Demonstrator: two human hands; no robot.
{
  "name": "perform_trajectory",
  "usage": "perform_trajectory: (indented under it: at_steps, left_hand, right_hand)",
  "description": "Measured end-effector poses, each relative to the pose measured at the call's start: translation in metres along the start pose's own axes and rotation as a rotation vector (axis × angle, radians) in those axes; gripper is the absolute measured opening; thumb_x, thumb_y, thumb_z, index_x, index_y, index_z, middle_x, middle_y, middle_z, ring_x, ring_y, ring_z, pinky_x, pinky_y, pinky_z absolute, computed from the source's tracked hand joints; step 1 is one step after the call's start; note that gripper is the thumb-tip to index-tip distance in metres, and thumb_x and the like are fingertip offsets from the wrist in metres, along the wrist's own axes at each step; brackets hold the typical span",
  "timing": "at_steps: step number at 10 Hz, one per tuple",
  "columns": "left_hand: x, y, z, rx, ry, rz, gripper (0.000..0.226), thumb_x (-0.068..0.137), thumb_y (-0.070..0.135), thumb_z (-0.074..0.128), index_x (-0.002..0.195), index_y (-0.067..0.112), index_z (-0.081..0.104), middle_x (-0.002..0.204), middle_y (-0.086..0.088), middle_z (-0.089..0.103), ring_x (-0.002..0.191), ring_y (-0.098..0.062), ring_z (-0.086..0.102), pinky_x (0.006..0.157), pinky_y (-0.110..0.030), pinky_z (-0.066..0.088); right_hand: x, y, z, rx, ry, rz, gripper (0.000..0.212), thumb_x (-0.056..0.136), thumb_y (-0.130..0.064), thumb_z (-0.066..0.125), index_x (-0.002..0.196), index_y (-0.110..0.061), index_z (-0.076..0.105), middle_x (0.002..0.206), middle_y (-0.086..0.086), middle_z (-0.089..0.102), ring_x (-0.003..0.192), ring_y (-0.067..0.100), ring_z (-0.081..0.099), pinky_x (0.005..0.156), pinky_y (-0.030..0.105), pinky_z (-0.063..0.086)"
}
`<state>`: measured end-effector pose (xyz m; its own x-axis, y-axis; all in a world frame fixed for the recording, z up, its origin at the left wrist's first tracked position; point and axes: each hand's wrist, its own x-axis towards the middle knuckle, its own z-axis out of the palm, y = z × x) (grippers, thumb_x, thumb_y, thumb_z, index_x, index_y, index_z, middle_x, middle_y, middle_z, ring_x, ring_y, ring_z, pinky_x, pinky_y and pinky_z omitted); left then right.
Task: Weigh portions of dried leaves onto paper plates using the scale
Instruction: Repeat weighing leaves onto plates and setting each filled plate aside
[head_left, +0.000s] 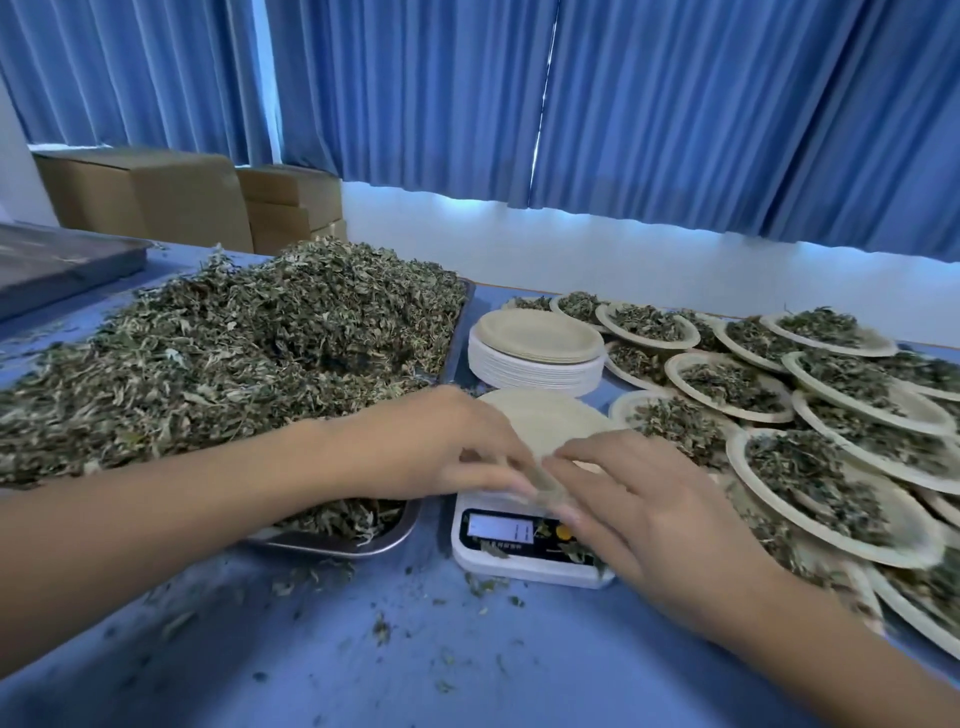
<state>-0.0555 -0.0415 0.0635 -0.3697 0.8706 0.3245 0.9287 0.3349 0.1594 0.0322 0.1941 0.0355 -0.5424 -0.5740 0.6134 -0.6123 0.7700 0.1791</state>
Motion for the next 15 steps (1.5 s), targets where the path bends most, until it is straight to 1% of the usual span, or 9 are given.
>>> perform_trajectory:
  at_steps: [2, 3, 4, 7, 10, 11, 12, 13, 15]
  left_hand:
    - [0.011, -0.045, -0.022, 0.093, 0.146, -0.492, 0.029, 0.101, 0.039, 0.051, 0.117, 0.025, 0.070, 0.111, 0.003, 0.073, 0.097, -0.018, 0.068, 0.088, -0.042, 0.055]
    - [0.018, -0.072, -0.027, 0.227, -0.381, -0.748, 0.052, 0.100, 0.030, 0.055, 0.148, 0.016, 0.041, 0.146, -0.010, 0.053, 0.125, -0.029, 0.056, 0.105, -0.041, 0.047]
    - [0.023, -0.086, -0.025, 0.231, -0.640, -0.796, 0.072, 0.094, 0.040, 0.065, 0.154, 0.016, 0.034, 0.156, -0.006, 0.040, 0.136, -0.027, 0.046, 0.112, -0.040, 0.040]
    - [0.032, -0.090, -0.017, 0.262, -0.601, -0.778, 0.040, 0.085, 0.031, 0.075, 0.119, 0.014, 0.063, 0.104, -0.002, 0.061, 0.085, -0.022, 0.058, 0.080, -0.035, 0.052]
    - [0.025, -0.069, -0.032, 0.187, -0.733, -0.864, 0.112, 0.067, 0.044, 0.091, 0.158, 0.021, 0.028, 0.158, 0.001, 0.034, 0.120, -0.017, 0.048, 0.040, -0.005, 0.042]
    - [0.030, -0.063, -0.021, 0.302, -0.737, -0.803, 0.093, 0.067, 0.043, 0.090, 0.145, 0.012, 0.050, 0.140, -0.005, 0.056, 0.113, -0.023, 0.060, 0.077, -0.018, 0.056]
    - [0.028, -0.062, -0.019, 0.279, -0.709, -0.836, 0.091, 0.068, 0.037, 0.091, 0.145, 0.010, 0.050, 0.134, -0.004, 0.056, 0.078, -0.016, 0.056, 0.036, -0.013, 0.042]
    - [0.028, -0.064, -0.023, 0.266, -0.662, -0.833, 0.082, 0.077, 0.033, 0.085, 0.147, 0.014, 0.048, 0.116, 0.000, 0.057, 0.071, -0.012, 0.053, 0.031, -0.015, 0.037]
    - [0.021, -0.075, -0.049, 0.133, -0.472, -0.916, 0.068, 0.083, 0.014, 0.079, 0.145, 0.025, 0.051, 0.146, -0.008, 0.043, 0.087, -0.033, 0.067, 0.059, -0.039, 0.063]
  right_hand:
    - [-0.001, -0.061, -0.001, 0.258, -0.110, -0.191, 0.045, 0.105, -0.033, 0.053, 0.062, -0.020, 0.054, 0.065, -0.007, 0.031, 0.055, 0.013, 0.025, 0.048, 0.027, 0.030]
    - [-0.004, -0.075, 0.015, 0.406, -0.410, -0.135, 0.048, 0.108, -0.038, 0.039, 0.069, -0.017, 0.056, 0.068, -0.007, 0.034, 0.062, 0.012, 0.033, 0.072, 0.026, 0.039]
    - [0.001, -0.077, 0.020, 0.534, -0.451, -0.075, 0.051, 0.111, -0.041, 0.033, 0.066, -0.020, 0.045, 0.063, -0.004, 0.036, 0.059, 0.011, 0.035, 0.067, 0.023, 0.031]
    - [-0.012, -0.067, 0.040, 0.464, -0.581, -0.021, 0.047, 0.106, -0.044, 0.025, 0.072, -0.032, 0.057, 0.063, -0.007, 0.050, 0.067, 0.010, 0.041, 0.057, 0.025, 0.017]
    - [0.002, -0.075, 0.028, 0.455, -0.437, 0.013, 0.047, 0.108, -0.034, 0.042, 0.062, -0.026, 0.045, 0.057, -0.006, 0.037, 0.059, 0.013, 0.035, 0.053, 0.023, 0.017]
    - [-0.004, -0.076, 0.033, 0.495, -0.376, -0.065, 0.047, 0.109, -0.038, 0.048, 0.065, -0.027, 0.034, 0.060, -0.006, 0.028, 0.055, 0.011, 0.029, 0.057, 0.022, 0.020]
    - [-0.005, -0.076, 0.034, 0.454, -0.361, -0.077, 0.048, 0.108, -0.039, 0.048, 0.065, -0.028, 0.032, 0.060, -0.005, 0.029, 0.055, 0.012, 0.031, 0.054, 0.025, 0.026]
    - [-0.005, -0.075, 0.034, 0.465, -0.368, -0.080, 0.048, 0.109, -0.040, 0.047, 0.064, -0.028, 0.034, 0.060, -0.005, 0.030, 0.055, 0.012, 0.032, 0.055, 0.025, 0.027]
    - [-0.004, -0.074, 0.033, 0.459, -0.386, -0.078, 0.046, 0.109, -0.042, 0.044, 0.066, -0.029, 0.036, 0.061, -0.006, 0.032, 0.055, 0.013, 0.031, 0.054, 0.026, 0.026]
